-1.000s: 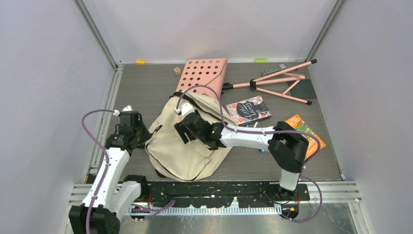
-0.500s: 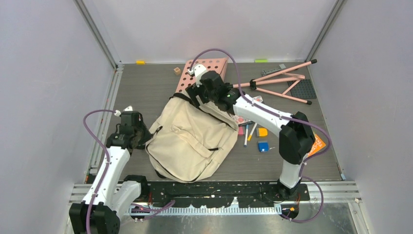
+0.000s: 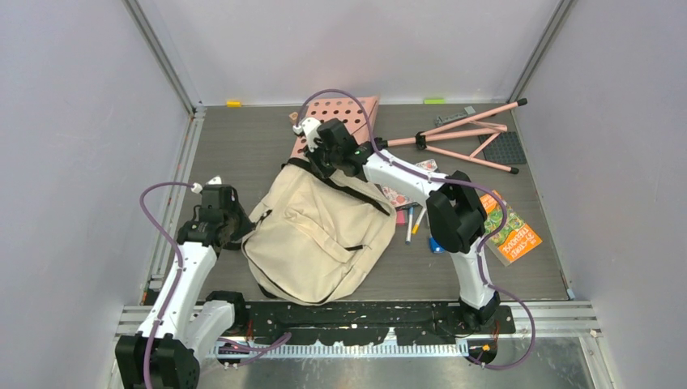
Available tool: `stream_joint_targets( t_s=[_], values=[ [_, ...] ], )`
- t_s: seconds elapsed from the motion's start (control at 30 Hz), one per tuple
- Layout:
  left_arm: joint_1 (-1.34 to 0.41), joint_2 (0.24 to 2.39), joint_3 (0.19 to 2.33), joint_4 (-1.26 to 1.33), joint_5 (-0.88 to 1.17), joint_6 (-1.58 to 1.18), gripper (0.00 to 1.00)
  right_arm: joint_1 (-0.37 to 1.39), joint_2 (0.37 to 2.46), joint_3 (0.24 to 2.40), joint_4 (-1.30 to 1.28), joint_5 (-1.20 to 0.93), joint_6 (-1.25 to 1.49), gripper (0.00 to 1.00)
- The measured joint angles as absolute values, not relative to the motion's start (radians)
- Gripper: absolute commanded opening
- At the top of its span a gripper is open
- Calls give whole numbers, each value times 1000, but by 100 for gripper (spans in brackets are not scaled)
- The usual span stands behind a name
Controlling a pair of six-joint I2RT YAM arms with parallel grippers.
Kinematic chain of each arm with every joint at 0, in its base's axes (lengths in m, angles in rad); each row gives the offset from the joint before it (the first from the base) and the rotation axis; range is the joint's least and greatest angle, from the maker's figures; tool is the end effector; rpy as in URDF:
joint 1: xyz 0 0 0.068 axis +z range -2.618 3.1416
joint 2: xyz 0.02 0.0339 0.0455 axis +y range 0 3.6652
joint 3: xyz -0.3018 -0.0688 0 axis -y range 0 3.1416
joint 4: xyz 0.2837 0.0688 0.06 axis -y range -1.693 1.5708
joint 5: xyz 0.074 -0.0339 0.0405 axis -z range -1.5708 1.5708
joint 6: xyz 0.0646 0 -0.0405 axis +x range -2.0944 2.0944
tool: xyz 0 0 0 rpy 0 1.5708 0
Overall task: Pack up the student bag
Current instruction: Unzip the student bag at the center of the board.
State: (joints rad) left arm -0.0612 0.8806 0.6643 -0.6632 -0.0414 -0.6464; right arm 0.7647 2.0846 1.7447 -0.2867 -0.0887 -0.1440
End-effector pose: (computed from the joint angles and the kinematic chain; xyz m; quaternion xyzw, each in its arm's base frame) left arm 0.2059 -0.0099 0.2372 -0.2780 0.8987 -0.0991 0.3245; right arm 0.4058 0.3973 0.2572 -0.4086 0.7906 0.1763 0.4205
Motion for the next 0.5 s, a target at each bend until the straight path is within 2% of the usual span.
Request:
stream_joint_targets(
  t_s=[0.03,0.1,0.5],
  values=[
    [-61,881,664,-663,-41,-646,0,765,2088,1747,-288,-72,-136,2],
    [-61,880,664,-663,-42,-646,0,769,2090,1747,-290,-27,-121,1],
    [-60,816,664,-673,-70,-646,0,758,2090,1747,-285,254,-30,0]
  ],
)
